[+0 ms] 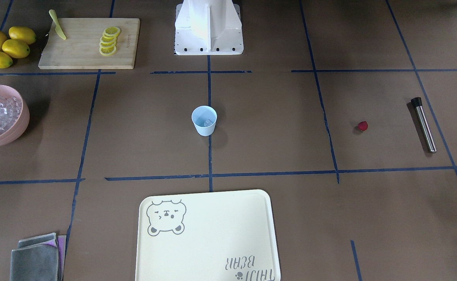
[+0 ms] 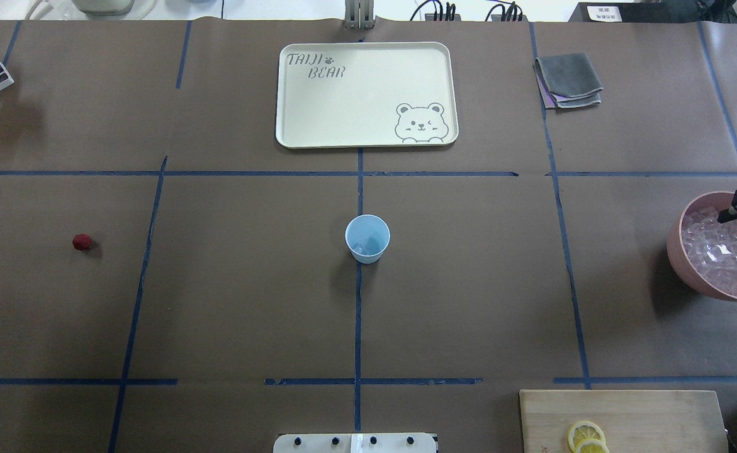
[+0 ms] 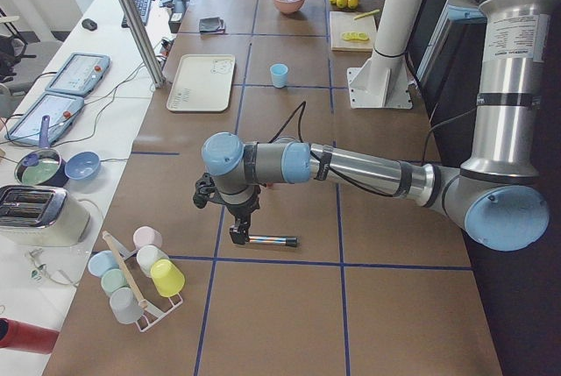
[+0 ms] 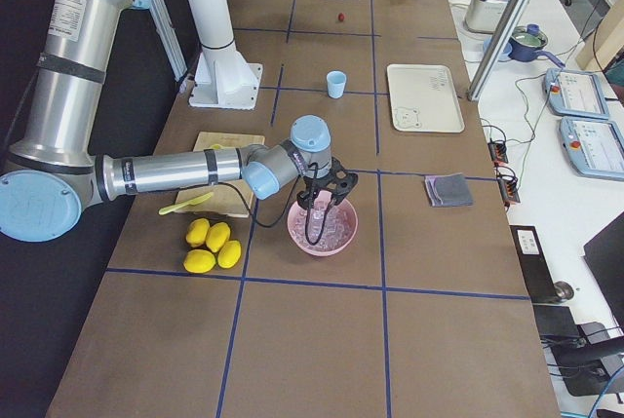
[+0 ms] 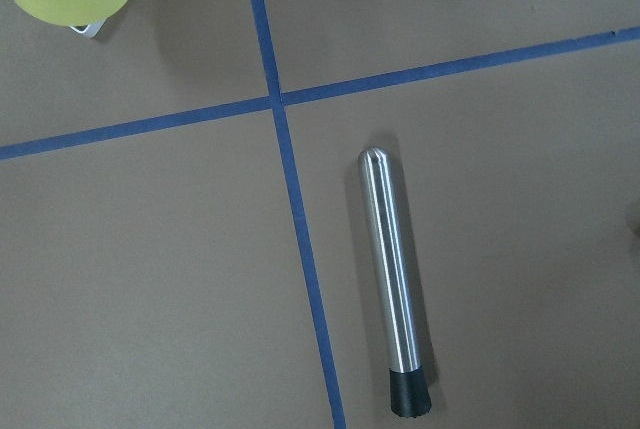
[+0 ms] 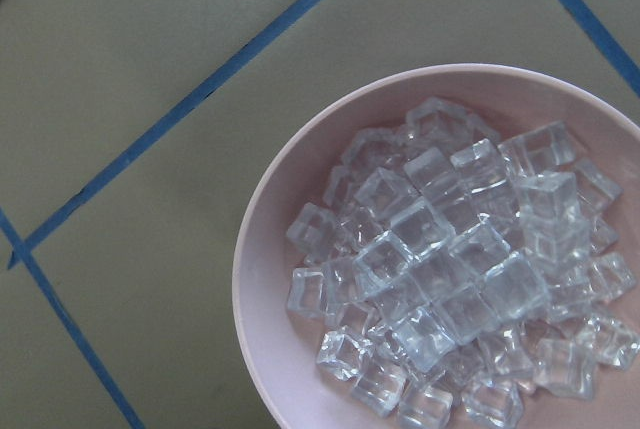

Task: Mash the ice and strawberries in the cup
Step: 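Move the right gripper back over the pink bowl of ice, then lower the right gripper into the ice and grasp another cube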

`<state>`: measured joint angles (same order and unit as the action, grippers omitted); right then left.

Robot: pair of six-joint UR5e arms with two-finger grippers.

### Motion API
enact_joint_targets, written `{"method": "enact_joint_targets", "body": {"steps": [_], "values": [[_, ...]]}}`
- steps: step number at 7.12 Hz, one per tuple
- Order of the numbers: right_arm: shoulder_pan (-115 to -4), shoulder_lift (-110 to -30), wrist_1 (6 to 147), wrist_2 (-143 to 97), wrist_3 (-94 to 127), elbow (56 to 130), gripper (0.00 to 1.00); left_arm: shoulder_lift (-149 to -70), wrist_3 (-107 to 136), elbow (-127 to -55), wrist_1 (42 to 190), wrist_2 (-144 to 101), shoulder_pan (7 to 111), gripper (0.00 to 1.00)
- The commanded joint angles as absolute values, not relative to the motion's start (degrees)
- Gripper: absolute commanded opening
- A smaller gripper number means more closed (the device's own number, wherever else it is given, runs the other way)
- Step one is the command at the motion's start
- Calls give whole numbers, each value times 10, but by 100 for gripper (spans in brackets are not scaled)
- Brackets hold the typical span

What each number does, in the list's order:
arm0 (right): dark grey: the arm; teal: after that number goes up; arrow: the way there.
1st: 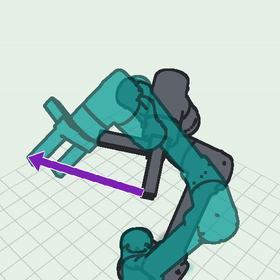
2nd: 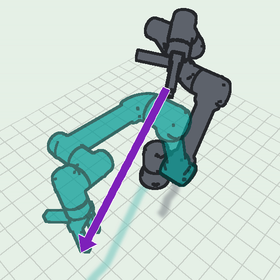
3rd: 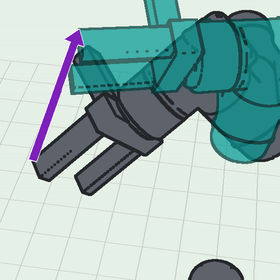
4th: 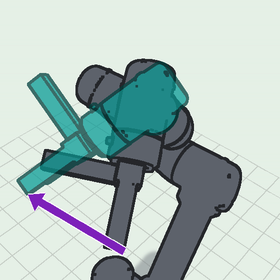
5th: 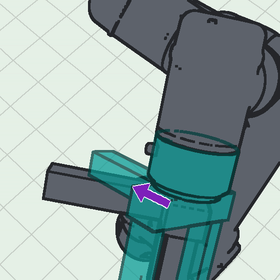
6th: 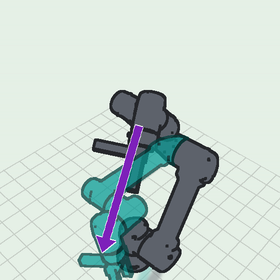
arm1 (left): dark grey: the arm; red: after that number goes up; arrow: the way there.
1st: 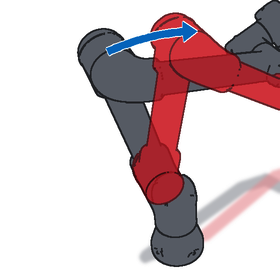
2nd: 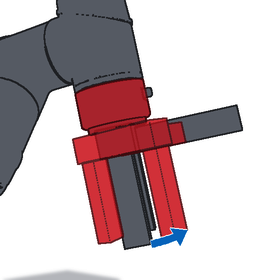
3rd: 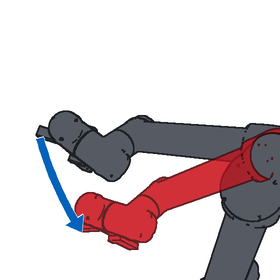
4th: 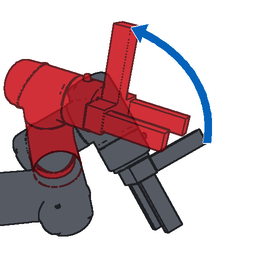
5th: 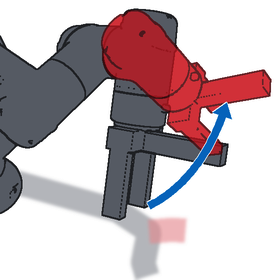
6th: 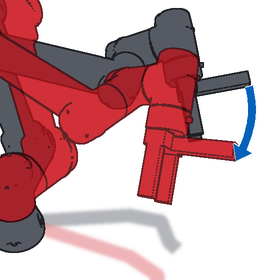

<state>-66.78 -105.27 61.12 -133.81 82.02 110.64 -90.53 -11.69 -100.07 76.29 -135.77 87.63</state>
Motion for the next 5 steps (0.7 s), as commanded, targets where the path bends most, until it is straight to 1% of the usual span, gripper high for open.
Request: {"method": "enact_joint_targets", "body": {"steps": [1, 2, 4, 5], "values": [[-664, -1049, 617, -1330, 990, 1104, 88, -905, -118, -1009, 763, -1356, 876, 100], [-659, -1049, 615, -1327, 992, 1081, 87, -904, -117, -1012, 773, -1354, 876, 100], [-634, -1049, 620, -1283, 993, 1071, 87, -897, -113, -1024, 779, -1356, 877, 100], [-599, -1047, 623, -1250, 998, 1066, 87, -888, -113, -1034, 779, -1356, 877, 100]]}}
